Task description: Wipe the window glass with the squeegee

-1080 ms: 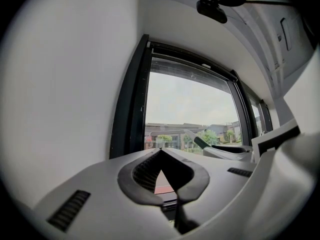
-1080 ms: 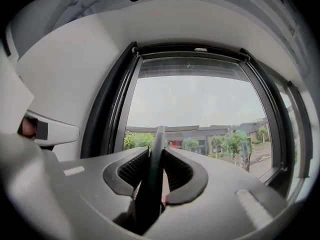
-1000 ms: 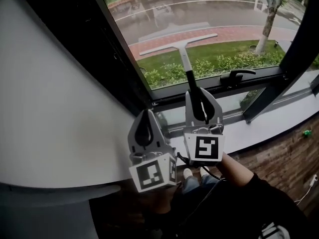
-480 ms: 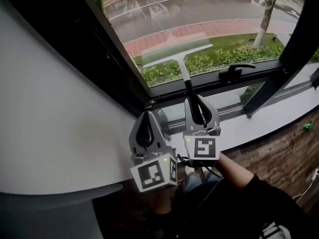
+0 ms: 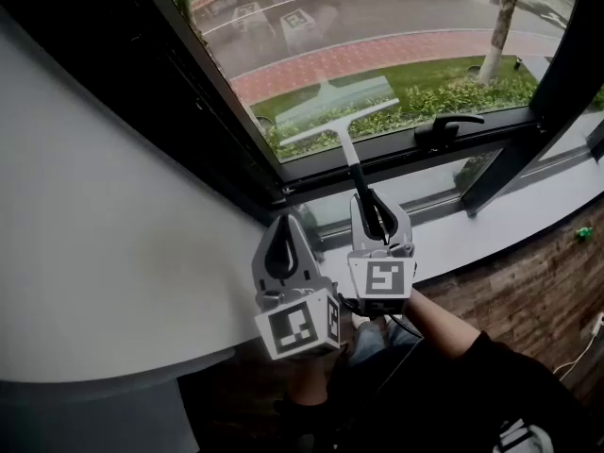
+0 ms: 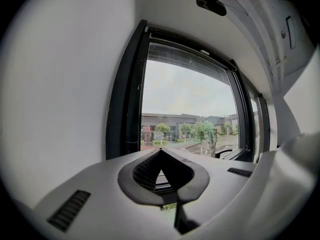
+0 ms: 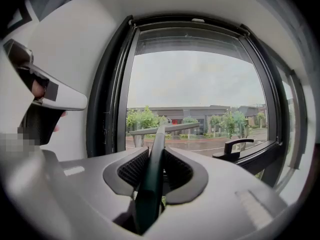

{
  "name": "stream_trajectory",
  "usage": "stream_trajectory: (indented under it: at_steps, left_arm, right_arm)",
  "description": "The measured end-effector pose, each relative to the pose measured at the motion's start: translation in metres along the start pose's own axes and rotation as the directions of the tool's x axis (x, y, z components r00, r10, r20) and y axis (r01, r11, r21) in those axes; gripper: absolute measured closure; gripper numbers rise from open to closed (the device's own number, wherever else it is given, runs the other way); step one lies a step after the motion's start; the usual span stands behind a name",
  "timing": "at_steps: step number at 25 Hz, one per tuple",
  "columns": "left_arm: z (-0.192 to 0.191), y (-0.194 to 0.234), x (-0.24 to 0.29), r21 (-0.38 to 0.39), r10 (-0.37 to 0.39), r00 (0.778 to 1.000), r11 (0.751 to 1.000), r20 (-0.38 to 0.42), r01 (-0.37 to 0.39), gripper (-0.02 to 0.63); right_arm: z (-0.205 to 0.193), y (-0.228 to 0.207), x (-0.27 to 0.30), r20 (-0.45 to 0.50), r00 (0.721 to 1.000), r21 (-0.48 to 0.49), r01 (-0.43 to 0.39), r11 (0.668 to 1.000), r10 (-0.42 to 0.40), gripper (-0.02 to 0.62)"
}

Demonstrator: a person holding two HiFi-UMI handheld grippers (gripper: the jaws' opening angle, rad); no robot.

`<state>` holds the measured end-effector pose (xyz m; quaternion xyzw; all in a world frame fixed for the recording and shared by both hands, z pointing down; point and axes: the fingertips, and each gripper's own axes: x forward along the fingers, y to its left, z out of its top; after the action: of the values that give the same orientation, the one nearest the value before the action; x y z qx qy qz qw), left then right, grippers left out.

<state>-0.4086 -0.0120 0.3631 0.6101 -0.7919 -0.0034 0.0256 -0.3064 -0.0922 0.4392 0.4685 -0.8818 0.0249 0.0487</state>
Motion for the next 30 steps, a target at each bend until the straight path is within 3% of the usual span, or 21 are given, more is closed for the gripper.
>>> stream_trajectory:
  at_steps: [18,25,30]
  left_arm:
    - [-0.009,0.005,0.001,0.009,-0.007,1.000,1.000,-0.027,0.007,0.606]
    - [-0.008,-0.002,0.003,0.001,-0.033,0.998,0.999,-0.043,0.034,0.606]
    - [0.001,-0.012,0.005,0.008,-0.059,0.997,0.998,-0.046,0.059,0.606]
  right_arm:
    - [-0.067,-0.016,0.010,-0.133,0.991,0.075,0.039,0.996,-0.029,0.500]
    - [-0.028,-0.022,-0.008,-0.093,0.995,0.092,0.042,0.995,-0.034,0.500]
    - [0.054,-0.028,-0.038,0.110,0.994,-0.005,0.008,1.000,-0.008,0.500]
